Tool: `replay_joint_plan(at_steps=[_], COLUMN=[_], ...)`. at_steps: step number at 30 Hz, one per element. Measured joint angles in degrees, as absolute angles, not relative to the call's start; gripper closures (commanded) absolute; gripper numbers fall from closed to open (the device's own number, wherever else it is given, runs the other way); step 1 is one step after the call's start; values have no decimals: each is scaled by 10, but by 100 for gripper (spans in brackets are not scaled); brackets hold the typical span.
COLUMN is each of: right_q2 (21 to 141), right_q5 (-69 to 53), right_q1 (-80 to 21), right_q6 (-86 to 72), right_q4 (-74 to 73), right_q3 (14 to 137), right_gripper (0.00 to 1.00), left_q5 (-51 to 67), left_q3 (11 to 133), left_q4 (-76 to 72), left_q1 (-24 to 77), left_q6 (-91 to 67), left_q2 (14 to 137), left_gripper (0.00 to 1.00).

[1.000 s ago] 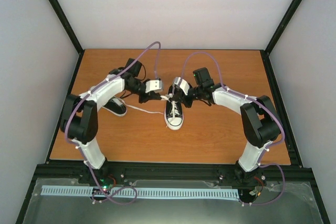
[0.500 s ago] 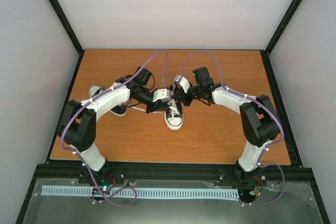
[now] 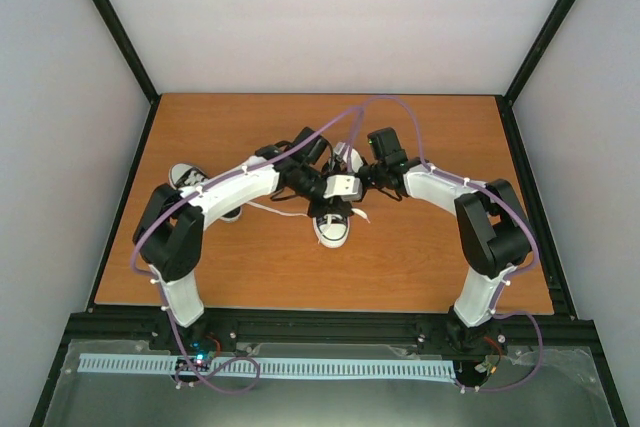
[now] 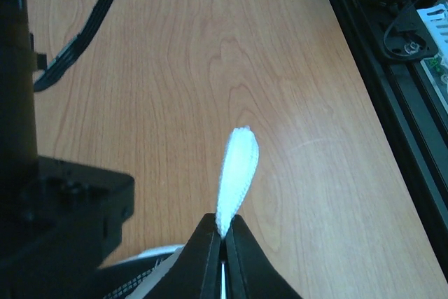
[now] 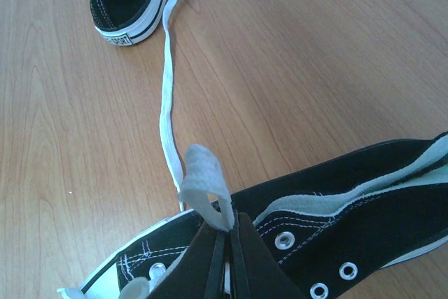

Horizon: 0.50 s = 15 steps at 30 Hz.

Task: Tie the shoes
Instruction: Wrap the shoelace around the shoelace.

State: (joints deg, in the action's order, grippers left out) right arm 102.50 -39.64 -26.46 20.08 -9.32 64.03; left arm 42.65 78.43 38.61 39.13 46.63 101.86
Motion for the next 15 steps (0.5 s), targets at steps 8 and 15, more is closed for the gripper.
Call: replay_joint_plan(at_steps=[8,15], right_q2=[1027,1033], right_q5=[-396,-396], right_q1=[-262,-260], right_q6=[201,205], right_q4=[-94,-100], right_q3=[641,644], right_gripper=[97,97], left_q5=[417,427], left_q3=[815,838], left_q4=[387,430], left_q1=[407,439], left_q6=[439,444], left_q2=[1036,1036], left_gripper=[75,51])
